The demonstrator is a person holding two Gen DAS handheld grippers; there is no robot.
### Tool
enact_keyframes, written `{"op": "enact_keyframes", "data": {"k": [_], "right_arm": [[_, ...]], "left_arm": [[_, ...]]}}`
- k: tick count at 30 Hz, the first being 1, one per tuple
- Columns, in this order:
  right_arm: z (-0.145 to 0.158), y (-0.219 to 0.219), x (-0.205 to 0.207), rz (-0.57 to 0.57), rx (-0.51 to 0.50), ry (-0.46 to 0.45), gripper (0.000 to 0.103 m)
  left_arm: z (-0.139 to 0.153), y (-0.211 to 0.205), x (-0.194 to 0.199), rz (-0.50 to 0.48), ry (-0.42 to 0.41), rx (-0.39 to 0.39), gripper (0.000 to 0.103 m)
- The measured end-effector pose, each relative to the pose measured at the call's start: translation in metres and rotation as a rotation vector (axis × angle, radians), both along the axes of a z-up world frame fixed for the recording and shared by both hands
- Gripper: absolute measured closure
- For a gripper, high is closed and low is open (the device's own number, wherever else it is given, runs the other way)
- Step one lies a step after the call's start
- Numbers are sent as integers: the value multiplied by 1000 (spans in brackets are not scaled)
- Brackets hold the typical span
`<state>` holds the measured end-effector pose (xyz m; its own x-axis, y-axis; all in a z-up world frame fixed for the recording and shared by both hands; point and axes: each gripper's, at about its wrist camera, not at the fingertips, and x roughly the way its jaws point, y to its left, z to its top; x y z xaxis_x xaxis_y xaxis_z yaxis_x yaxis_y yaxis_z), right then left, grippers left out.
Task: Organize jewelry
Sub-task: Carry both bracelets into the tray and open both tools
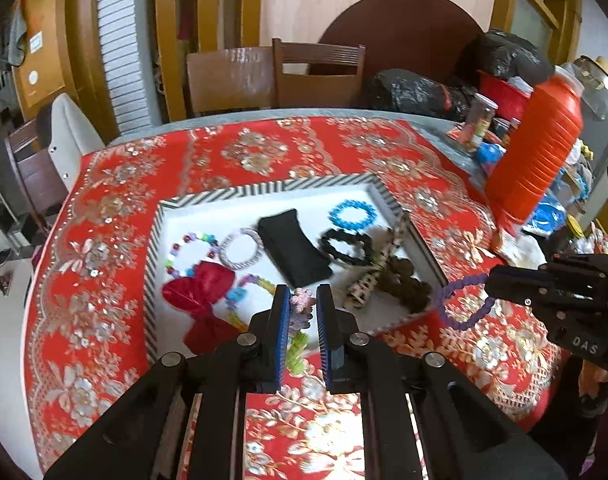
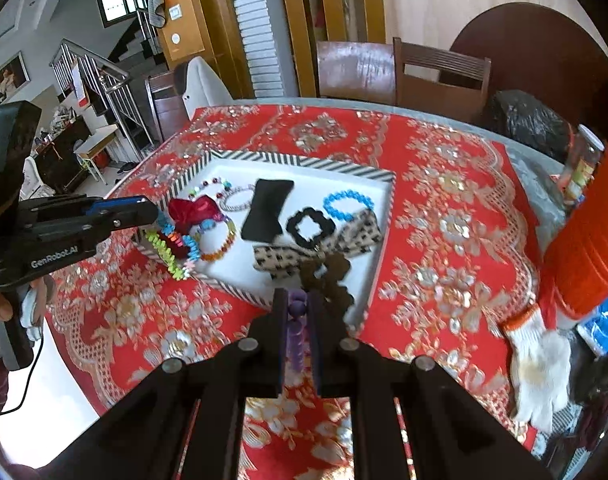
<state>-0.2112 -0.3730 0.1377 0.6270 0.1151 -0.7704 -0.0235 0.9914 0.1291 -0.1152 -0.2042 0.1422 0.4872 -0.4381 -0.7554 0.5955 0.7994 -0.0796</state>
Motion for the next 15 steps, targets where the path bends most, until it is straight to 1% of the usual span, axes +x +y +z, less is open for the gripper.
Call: {"op": "enact_keyframes", "data": {"k": [3, 15], "right_arm": [[2, 9, 8, 11, -20, -7, 94], [-1, 29, 38, 39, -4, 1, 94]], "left_arm": [[1, 2, 7, 14, -23, 15, 89], [-3, 7, 29, 56, -24, 28, 89]]}}
